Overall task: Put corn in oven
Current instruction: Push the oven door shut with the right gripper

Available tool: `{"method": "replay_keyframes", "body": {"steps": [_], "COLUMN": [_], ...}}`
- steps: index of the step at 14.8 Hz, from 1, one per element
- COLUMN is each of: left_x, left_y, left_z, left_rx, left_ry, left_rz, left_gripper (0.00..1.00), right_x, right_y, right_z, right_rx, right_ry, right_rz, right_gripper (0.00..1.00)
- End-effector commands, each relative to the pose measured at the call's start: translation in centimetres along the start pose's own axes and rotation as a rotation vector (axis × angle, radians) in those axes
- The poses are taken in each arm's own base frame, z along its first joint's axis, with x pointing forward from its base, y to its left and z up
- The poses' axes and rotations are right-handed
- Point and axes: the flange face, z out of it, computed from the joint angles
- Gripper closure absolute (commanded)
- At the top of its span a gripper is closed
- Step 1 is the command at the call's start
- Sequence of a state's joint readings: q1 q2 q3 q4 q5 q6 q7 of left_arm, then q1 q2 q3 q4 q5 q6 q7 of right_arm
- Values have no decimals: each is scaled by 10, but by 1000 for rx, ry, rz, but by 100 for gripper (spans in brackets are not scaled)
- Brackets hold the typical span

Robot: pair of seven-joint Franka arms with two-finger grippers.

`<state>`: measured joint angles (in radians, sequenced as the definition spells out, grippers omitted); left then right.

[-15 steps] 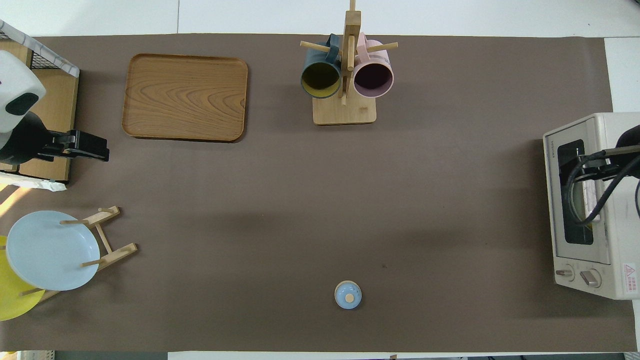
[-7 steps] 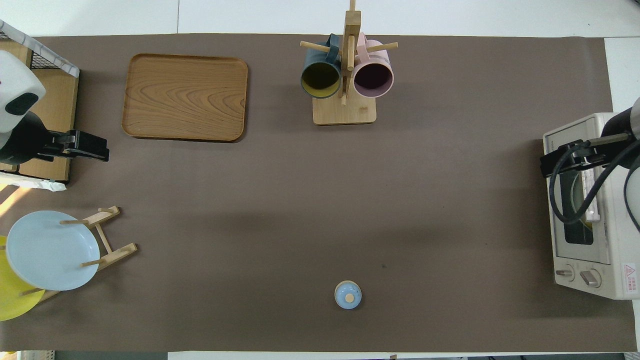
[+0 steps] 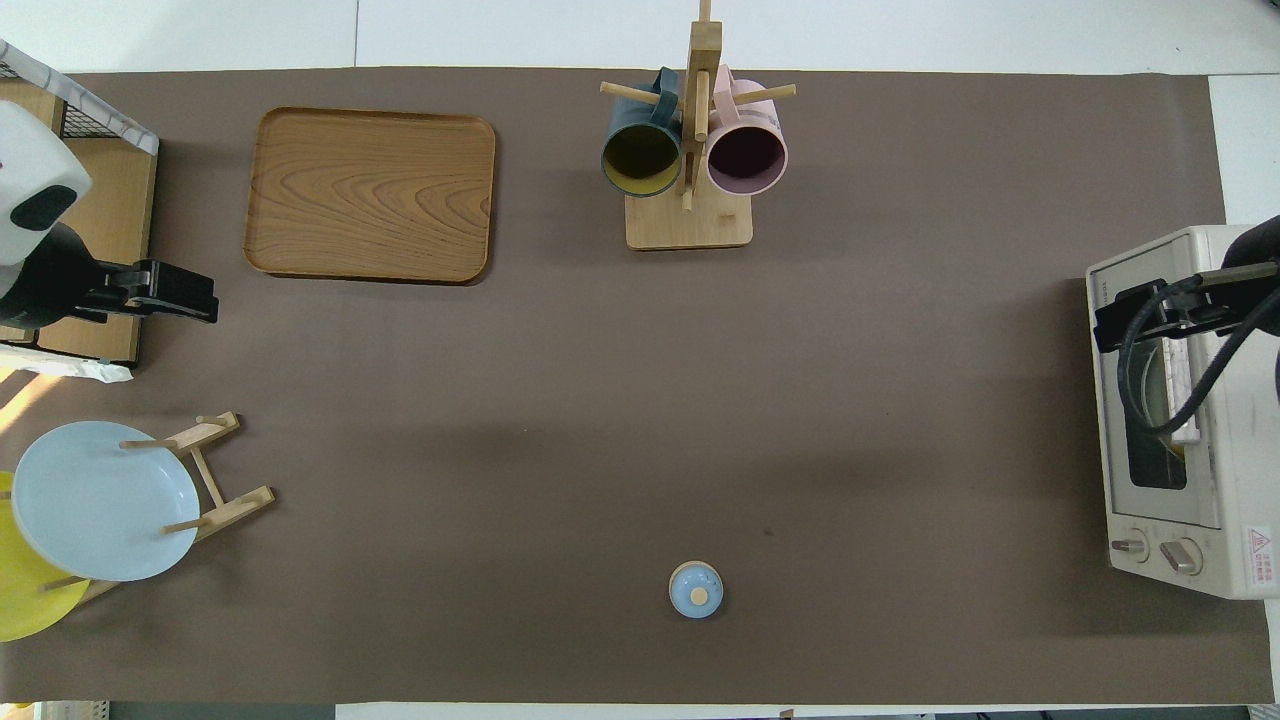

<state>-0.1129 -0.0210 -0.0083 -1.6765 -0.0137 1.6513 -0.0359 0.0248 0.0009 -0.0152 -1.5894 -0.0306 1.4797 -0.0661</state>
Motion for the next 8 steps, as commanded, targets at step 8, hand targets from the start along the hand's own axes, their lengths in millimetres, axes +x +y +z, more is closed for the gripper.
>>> {"method": "replay_keyframes", "body": {"steps": [8], "left_x": [-3], "left_y": [-1], "left_z": [-6], "left_rx": [6], "left_ry": [-5], "left_rz": [6], "left_gripper": [0], "right_x": [9], "right_y": [14], "right_z": [-14], "right_rx": [27], "right_ry": [29], "right_rz": [51], "right_gripper": [0]}}
